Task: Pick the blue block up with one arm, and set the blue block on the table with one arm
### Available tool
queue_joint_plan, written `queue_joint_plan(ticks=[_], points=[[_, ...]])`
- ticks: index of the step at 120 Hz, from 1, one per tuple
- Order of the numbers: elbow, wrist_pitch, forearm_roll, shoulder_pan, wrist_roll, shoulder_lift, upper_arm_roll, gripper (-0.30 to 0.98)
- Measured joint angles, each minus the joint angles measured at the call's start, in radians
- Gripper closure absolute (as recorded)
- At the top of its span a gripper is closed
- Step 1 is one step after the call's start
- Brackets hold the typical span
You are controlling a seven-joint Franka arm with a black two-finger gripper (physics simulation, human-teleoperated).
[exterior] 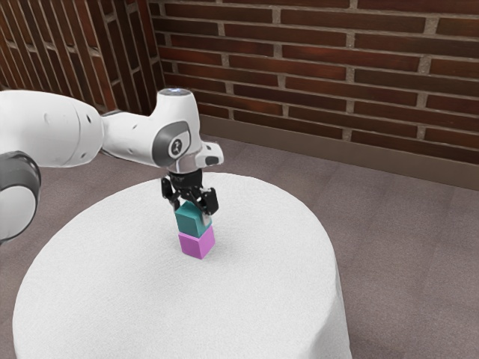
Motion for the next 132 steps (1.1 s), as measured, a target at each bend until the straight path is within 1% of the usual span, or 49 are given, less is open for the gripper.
queue_joint_plan(ticks=[8, 21, 27, 38, 61, 90, 102, 120, 132], points=[[0.003, -0.002, -0.002, 0.012, 0.01, 0.008, -0.013, 0.02], [0.005, -0.004, -0.005, 0.017, 0.023, 0.011, -0.018, 0.21], [0.012, -0.005, -0.005, 0.018, 0.028, 0.012, -0.019, 0.26], [0.055, -0.023, -0.002, 0.03, 0.036, 0.012, -0.015, 0.31], [0.078, -0.056, 0.005, 0.148, 0.046, 0.021, -0.011, 0.35], [0.08, -0.071, 0.003, 0.208, 0.055, 0.117, -0.021, 0.36], [0.08, -0.075, -0.001, 0.219, 0.061, 0.127, -0.024, 0.25], [0.087, -0.078, -0.005, 0.221, 0.071, 0.125, -0.024, 0.14], [0.17, -0.101, 0.008, 0.22, 0.077, 0.114, -0.018, 0.09]])
